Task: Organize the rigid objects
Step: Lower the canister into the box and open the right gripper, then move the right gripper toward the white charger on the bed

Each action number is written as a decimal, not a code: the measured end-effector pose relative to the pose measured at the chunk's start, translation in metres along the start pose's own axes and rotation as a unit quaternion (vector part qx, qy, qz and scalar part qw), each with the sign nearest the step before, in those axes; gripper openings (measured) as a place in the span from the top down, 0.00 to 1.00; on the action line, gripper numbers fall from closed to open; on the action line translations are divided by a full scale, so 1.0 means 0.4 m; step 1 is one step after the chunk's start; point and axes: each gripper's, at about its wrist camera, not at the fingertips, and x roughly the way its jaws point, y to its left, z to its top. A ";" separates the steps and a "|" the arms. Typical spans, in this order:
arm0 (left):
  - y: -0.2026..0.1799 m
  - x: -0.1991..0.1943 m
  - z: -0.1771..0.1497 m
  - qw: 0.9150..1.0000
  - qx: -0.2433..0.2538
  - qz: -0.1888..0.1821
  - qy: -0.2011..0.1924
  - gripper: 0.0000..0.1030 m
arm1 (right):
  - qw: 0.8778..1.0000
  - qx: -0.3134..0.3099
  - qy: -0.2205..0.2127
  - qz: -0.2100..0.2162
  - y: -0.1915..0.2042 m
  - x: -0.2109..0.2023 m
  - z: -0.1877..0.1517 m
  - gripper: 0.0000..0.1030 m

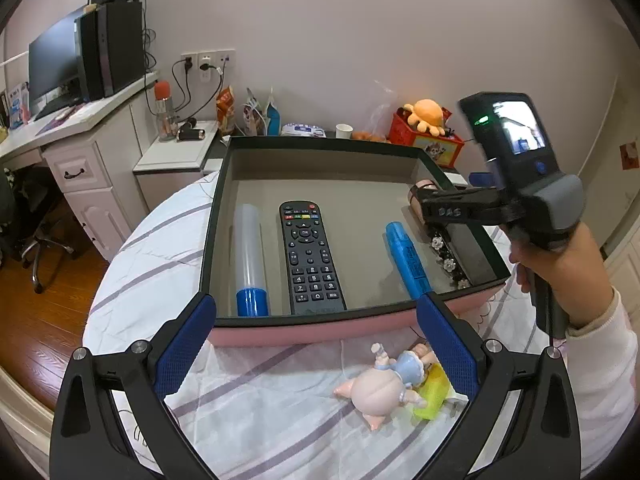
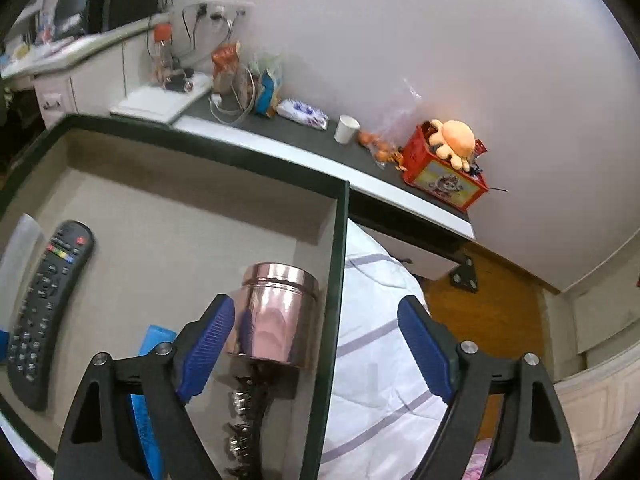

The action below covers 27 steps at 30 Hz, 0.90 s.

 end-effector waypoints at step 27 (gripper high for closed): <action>-0.114 -0.221 -0.145 0.998 0.000 0.051 -0.026 0.01 | 0.985 0.047 -0.103 0.127 0.007 -0.477 -0.364 0.17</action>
